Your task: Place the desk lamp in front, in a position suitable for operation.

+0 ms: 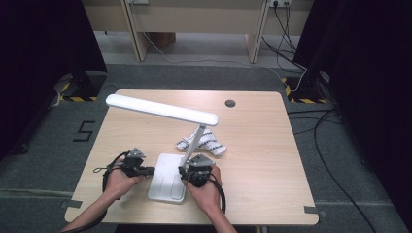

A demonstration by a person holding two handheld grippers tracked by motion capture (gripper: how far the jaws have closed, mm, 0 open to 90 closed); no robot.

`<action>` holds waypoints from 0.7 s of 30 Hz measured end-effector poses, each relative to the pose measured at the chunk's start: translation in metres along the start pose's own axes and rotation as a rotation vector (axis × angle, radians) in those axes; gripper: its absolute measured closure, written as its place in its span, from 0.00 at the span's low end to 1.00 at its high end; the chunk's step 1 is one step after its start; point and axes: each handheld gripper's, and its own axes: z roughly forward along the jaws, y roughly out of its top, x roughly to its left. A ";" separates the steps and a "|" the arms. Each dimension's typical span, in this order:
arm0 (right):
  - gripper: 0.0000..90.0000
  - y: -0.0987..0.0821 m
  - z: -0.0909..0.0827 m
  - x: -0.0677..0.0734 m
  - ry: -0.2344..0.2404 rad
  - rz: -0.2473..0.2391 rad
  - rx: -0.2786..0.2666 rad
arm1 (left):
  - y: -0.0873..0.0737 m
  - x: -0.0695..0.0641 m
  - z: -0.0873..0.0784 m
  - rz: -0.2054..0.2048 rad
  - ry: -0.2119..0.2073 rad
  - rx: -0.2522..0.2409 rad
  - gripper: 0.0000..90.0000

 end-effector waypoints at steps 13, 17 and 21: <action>0.62 -0.007 0.006 -0.004 -0.045 0.014 -0.034 | 0.010 -0.007 0.009 0.035 0.005 0.007 0.98; 0.64 -0.005 0.006 -0.008 -0.064 0.014 -0.033 | 0.016 -0.009 0.014 0.042 0.006 0.006 0.98; 0.65 -0.005 0.005 -0.013 -0.087 0.026 -0.035 | 0.024 -0.012 0.020 0.057 0.023 0.011 0.99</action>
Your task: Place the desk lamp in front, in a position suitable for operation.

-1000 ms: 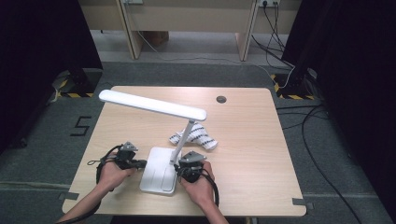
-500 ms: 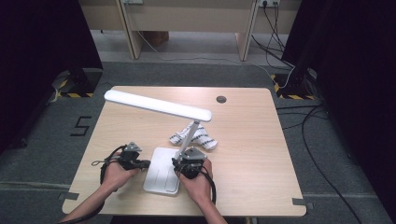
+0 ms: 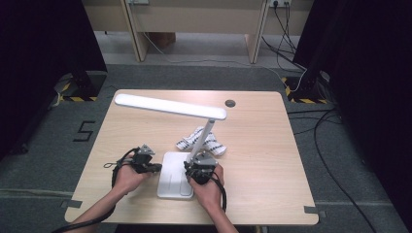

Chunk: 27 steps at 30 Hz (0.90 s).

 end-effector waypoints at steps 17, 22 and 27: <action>0.67 0.004 0.000 -0.021 -0.068 0.013 0.010 | 0.026 -0.005 0.019 0.020 0.006 0.012 0.97; 0.68 0.004 0.000 -0.025 -0.073 0.013 0.010 | 0.028 -0.006 0.021 0.013 0.003 0.009 0.96; 0.67 0.005 -0.004 -0.026 -0.068 0.011 0.015 | 0.029 -0.003 0.017 0.011 0.006 -0.008 0.89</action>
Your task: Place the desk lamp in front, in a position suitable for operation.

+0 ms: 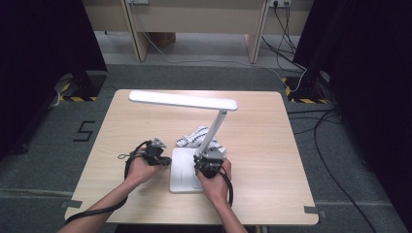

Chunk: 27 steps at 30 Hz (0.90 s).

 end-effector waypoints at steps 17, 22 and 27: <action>0.60 -0.007 -0.022 -0.002 0.026 -0.024 0.019 | 0.054 0.005 -0.001 0.104 0.000 -0.191 0.43; 0.59 -0.011 -0.022 -0.002 0.037 -0.020 0.030 | 0.069 0.002 0.018 0.137 -0.029 -0.189 0.40; 0.59 -0.013 -0.023 -0.002 0.042 -0.017 0.036 | 0.083 -0.002 0.039 0.156 -0.051 -0.176 0.39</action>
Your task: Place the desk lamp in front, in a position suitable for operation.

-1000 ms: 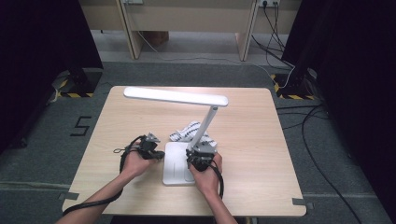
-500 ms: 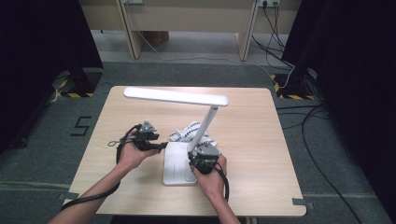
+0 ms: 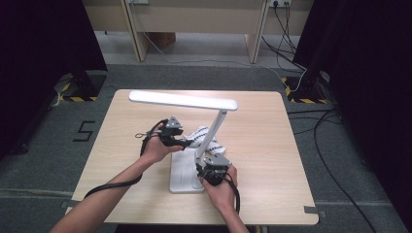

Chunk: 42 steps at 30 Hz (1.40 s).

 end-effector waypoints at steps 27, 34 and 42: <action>0.59 -0.005 0.000 0.001 0.024 0.006 0.008 | 0.005 0.000 0.044 0.004 -0.060 0.115 0.81; 0.60 -0.003 -0.002 0.002 0.033 0.000 -0.001 | 0.007 0.004 0.030 -0.032 -0.033 0.078 0.90; 0.67 -0.001 0.001 0.005 0.061 -0.019 0.016 | 0.005 0.010 0.002 -0.053 0.002 0.035 0.90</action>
